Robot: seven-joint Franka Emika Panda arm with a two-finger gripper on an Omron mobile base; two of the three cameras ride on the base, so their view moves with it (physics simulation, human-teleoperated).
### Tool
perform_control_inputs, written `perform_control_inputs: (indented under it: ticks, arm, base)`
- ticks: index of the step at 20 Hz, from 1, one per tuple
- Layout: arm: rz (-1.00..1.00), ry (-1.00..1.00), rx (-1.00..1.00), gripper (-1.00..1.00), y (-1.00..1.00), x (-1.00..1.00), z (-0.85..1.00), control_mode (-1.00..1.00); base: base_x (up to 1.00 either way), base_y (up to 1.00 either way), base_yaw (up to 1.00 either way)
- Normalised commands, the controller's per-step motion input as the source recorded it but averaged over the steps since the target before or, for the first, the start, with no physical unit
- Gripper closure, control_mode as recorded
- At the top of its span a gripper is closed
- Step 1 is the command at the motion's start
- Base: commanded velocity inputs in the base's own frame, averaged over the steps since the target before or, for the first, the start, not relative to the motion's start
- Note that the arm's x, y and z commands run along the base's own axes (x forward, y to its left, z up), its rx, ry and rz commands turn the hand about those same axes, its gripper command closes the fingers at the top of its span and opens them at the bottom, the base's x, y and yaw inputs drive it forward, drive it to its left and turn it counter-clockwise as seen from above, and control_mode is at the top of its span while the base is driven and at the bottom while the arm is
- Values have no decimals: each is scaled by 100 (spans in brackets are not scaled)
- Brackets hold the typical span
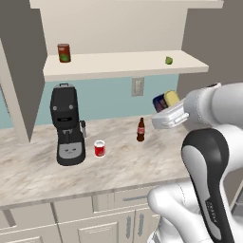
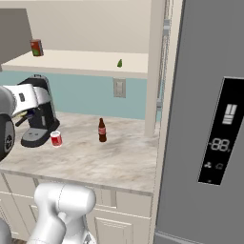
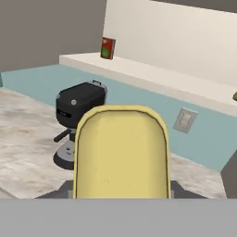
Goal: Pick the cans from the counter and place them in their designated side in the cabinet.
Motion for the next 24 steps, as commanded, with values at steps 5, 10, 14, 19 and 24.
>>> perform_control_inputs:
  ticks: [5,10,14,19,24]
  arm:
    - [2,-8,0,100,6,4,27,-100]
    - [1,-6,0,100,6,4,27,-100]
    - [1,-4,0,100,8,11,26,-100]
    - [1,-5,0,100,7,12,27,-100]
    - [1,-6,0,100,10,16,22,-100]
  base:
    - [0,0,0]
    - [0,0,0]
    - [0,0,0]
    - [0,0,0]
    - [0,0,0]
